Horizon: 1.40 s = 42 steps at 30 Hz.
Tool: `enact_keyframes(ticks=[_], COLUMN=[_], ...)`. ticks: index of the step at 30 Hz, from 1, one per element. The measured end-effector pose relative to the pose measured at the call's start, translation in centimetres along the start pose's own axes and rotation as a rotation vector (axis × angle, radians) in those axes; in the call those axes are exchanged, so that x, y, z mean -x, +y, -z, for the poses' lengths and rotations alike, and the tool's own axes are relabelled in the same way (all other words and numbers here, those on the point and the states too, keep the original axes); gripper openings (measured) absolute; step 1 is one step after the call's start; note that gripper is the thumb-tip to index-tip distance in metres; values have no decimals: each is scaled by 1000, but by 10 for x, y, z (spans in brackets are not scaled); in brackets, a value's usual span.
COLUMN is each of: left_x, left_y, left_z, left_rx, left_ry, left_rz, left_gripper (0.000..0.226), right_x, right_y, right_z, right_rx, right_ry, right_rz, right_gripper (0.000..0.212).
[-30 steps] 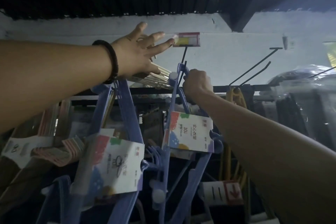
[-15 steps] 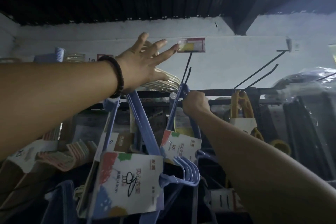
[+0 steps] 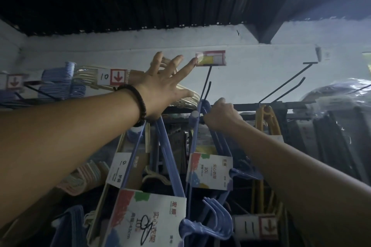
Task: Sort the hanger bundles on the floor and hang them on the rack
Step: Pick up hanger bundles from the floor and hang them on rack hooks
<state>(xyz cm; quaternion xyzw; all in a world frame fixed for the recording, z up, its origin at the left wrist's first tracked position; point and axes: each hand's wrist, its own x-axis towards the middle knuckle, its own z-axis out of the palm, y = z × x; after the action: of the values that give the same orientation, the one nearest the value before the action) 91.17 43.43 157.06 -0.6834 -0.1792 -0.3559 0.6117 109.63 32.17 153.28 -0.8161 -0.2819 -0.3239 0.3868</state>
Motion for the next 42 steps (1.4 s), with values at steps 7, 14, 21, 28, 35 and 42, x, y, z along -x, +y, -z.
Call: enact_keyframes(ticks=[7,14,21,28,35,42], left_x=[3,5,13,32,47,48], left_y=[1,-10,-40,-64,-85,-60], left_z=[4,20,24,39,51,52], left_rx=[187,345,460,531,550,614], left_ry=[20,-8,-86,-30,72,100], left_rz=[21,47,54,201,318,239], left_gripper=[99,99,112,106,69,51], right_x=[101,140,144,147,139,143], right_y=[-10,-30,-55,-82,-113,-90], right_z=[16,-22,-26,-1,28,57], right_rx=[-324,-328,-326,-390,-351,-181], right_ry=[-18,-451,-303,-215,-99,-132], right_rz=[374,306,297,351,437,453], right_gripper=[32,35,6,9,10,14])
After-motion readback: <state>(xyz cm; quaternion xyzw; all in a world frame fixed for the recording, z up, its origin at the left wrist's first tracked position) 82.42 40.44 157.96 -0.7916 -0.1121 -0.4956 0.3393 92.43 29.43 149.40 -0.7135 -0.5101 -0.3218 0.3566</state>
